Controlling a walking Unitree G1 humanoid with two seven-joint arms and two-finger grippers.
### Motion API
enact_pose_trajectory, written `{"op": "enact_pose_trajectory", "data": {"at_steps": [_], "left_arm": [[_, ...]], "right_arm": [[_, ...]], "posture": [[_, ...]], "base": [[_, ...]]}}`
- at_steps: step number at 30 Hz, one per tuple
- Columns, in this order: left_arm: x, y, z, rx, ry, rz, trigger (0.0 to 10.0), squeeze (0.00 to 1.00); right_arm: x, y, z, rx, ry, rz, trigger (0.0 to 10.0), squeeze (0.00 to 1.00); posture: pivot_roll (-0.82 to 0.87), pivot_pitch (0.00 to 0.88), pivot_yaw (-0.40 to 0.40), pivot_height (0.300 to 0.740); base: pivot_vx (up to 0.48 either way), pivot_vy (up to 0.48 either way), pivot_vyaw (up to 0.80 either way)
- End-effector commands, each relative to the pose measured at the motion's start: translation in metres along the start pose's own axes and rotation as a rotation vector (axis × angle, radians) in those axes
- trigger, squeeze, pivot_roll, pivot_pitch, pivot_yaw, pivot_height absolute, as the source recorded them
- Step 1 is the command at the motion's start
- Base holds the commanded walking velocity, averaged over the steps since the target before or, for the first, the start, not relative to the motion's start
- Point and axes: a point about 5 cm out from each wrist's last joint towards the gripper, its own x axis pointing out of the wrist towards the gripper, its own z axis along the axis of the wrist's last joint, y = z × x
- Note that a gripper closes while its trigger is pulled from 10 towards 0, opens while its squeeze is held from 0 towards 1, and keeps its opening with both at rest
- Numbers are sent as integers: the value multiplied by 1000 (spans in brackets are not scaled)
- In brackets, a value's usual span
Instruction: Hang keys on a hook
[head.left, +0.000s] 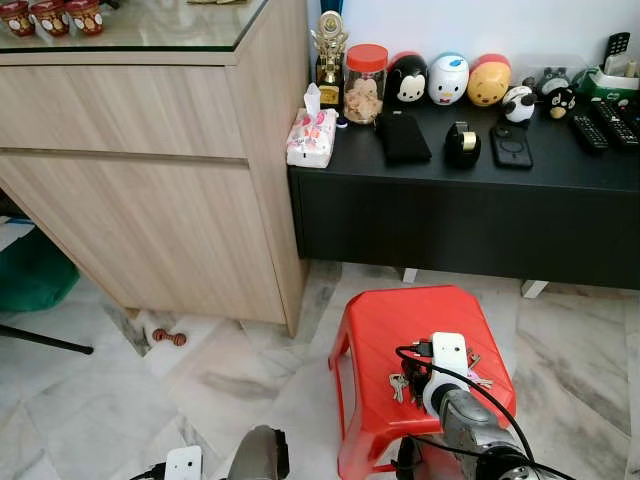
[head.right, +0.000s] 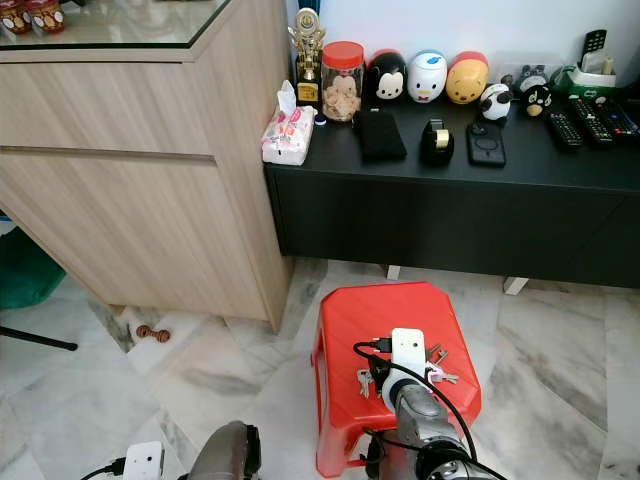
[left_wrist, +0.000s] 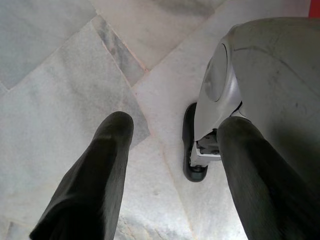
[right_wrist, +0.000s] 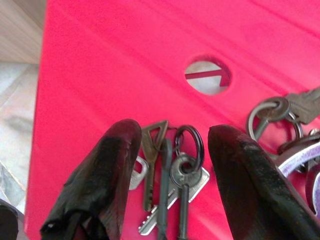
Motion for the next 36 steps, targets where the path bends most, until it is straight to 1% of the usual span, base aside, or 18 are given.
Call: {"op": "enact_pose_trajectory", "data": {"at_steps": [1, 8, 15, 17, 18, 19, 20, 21, 36], "left_arm": [[-7, -33, -29, 3, 105, -126, 10000, 0], [-8, -30, -31, 0, 102, -128, 10000, 0], [-8, -29, -31, 7, 100, -131, 10000, 0], [-8, -29, -31, 7, 99, -132, 10000, 0], [-8, -29, -30, 7, 99, -133, 10000, 0], [-8, -29, -30, 7, 99, -133, 10000, 0], [-8, -29, -30, 7, 99, -133, 10000, 0], [-8, -29, -30, 9, 99, -134, 10000, 0], [-8, -29, -30, 19, 97, -140, 10000, 0]], "right_arm": [[-1, -2, -5, 18, 12, -7, 10000, 0], [0, -3, 1, 26, -2, -10, 10000, 0], [0, 0, 0, 27, 5, -1, 10000, 0], [0, 1, -2, 32, 11, 3, 8745, 0], [0, 2, -3, 33, 13, 6, 4314, 0], [0, 2, -4, 34, 14, 7, 2235, 0], [0, 2, -4, 34, 14, 8, 2235, 0], [0, 3, -5, 34, 15, 11, 0, 0], [0, 5, -3, 37, 11, 21, 0, 0]], "posture": [[112, 179, -14, 610], [114, 186, -12, 610], [119, 185, -12, 610], [121, 186, -12, 610], [120, 186, -11, 610], [119, 186, -11, 610], [119, 185, -10, 610], [119, 185, -9, 610], [120, 184, -10, 610]], "base": [[0, 0, 0], [0, 0, 0], [0, 0, 0], [0, 0, 0], [0, 0, 0], [0, 0, 0], [0, 0, 0], [0, 0, 0], [0, 0, 0]]}}
